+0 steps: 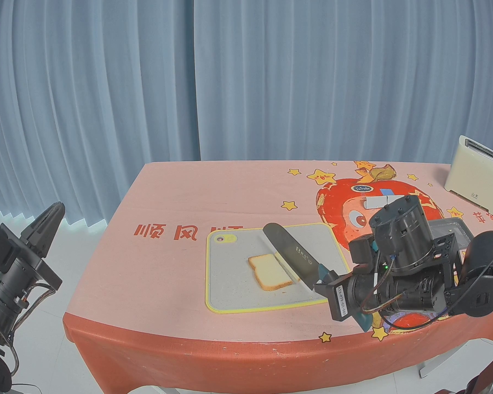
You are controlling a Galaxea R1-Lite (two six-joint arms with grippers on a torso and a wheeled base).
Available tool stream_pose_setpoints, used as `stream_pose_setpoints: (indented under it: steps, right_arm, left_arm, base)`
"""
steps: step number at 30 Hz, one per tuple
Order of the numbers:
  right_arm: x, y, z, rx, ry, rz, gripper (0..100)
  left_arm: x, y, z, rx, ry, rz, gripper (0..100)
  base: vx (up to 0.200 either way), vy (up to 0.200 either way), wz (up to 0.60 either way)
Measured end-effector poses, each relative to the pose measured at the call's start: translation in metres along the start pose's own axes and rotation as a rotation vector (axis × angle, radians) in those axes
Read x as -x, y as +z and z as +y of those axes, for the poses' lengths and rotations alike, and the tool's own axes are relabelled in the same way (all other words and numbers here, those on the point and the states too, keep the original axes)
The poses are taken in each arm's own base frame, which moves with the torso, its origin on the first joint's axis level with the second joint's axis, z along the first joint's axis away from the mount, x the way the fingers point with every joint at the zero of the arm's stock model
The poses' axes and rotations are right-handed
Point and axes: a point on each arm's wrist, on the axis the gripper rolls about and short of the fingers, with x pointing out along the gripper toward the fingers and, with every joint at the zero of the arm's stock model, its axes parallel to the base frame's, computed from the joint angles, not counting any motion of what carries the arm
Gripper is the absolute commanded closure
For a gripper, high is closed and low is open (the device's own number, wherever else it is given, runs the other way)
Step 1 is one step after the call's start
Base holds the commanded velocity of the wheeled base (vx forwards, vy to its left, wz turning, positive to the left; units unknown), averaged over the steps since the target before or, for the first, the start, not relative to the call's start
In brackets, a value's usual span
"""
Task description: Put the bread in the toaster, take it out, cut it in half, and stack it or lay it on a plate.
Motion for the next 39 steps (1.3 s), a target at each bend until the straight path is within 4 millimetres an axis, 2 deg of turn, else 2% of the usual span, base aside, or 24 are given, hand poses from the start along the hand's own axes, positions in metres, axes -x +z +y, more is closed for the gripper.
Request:
stream_pose_setpoints:
  steps: [11,21,34,39]
  right_arm:
    - [-0.001,0.003,-0.009,-0.021,-0.024,-0.006,100]
    - [0.009,0.006,-0.008,-0.023,-0.012,-0.038,100]
    - [0.023,0.009,-0.010,-0.027,-0.003,-0.076,100]
    - [0.029,0.010,-0.011,-0.028,0.002,-0.092,100]
  left_arm:
    - [0.020,0.011,0.004,-0.023,0.055,-0.035,100]
    - [0.039,0.015,0.001,-0.015,0.067,-0.016,100]
    - [0.084,0.012,-0.009,-0.013,0.101,0.032,100]
    - [0.105,0.003,-0.016,-0.004,0.105,0.092,100]
  base:
    - [0.000,0.000,0.00]
    - [0.000,0.000,0.00]
    - [0.000,0.000,0.00]
    - [0.000,0.000,0.00]
